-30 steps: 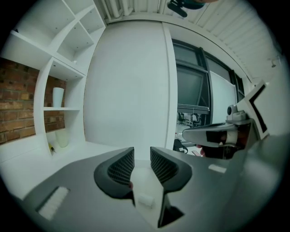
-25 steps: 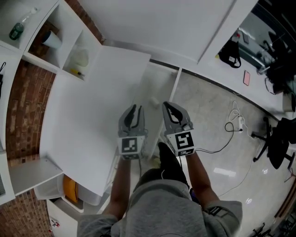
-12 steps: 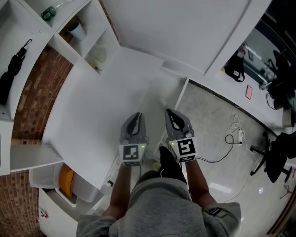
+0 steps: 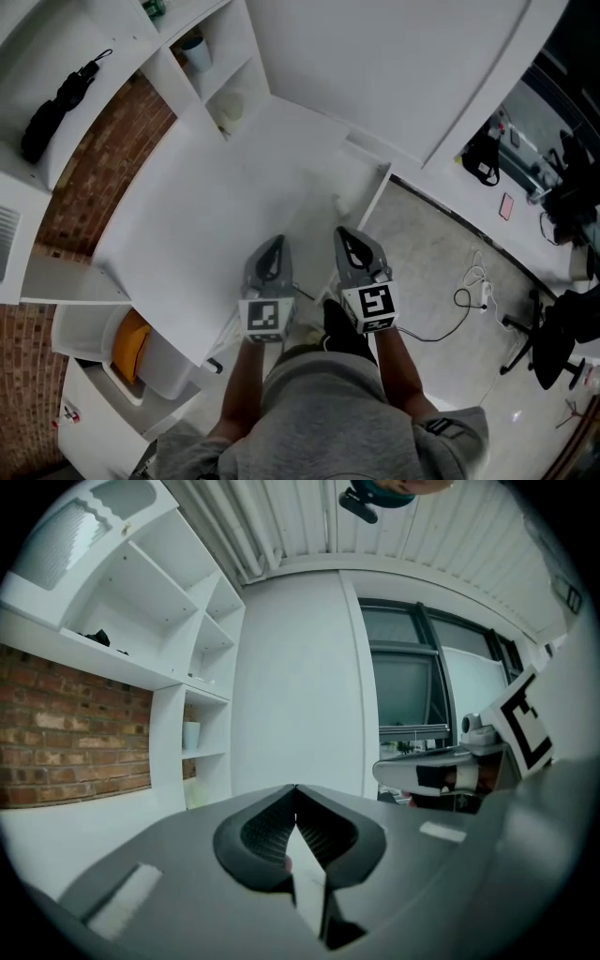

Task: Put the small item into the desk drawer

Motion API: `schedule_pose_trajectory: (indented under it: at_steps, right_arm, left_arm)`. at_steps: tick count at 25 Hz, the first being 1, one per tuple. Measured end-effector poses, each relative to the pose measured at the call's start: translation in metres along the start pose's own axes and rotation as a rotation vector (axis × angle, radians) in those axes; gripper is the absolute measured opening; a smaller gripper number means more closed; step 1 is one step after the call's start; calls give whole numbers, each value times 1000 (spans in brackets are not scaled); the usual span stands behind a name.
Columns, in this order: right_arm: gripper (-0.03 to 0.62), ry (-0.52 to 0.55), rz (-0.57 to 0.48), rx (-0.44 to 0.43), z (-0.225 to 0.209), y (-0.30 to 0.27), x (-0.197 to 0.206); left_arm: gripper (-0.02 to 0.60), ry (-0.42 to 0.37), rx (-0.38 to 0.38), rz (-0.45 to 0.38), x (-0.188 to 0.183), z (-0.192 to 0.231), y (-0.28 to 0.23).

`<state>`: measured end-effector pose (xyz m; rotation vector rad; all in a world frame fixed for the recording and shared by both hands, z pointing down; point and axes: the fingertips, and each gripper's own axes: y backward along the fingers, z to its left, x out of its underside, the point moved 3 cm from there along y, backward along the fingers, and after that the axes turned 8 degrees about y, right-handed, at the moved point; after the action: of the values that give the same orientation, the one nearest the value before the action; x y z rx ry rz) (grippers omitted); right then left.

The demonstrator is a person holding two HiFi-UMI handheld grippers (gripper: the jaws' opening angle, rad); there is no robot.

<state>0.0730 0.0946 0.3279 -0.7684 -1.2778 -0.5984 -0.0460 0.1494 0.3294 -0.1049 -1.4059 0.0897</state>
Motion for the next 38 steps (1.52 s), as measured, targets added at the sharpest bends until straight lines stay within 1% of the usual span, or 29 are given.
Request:
schedule_pose_trajectory:
  at_steps: [3, 6, 8, 18, 21, 26, 38]
  right_arm:
    - [3, 10, 5, -32, 21, 8, -5]
    - [3, 16, -3, -57, 38, 15, -9]
    - [3, 31, -13, -74, 49, 17, -10]
    - [3, 46, -23, -175, 103, 27, -16]
    - [3, 41, -18, -192, 108, 31, -16]
    - [3, 53, -39, -180, 106, 31, -13]
    - [3, 44, -20, -190, 106, 34, -8]
  left_arm:
    - [12, 3, -21, -10, -4, 3, 22]
    - [12, -18, -34, -38, -5, 8, 42]
    - [12, -12, -50, -50, -6, 12, 56]
    - [12, 7, -140, -63, -5, 34, 107]
    - [12, 3, -150, -67, -3, 33, 114]
    - [12, 9, -154, -72, -2, 33, 117]
    - [12, 12, -160, -73, -1, 32, 119]
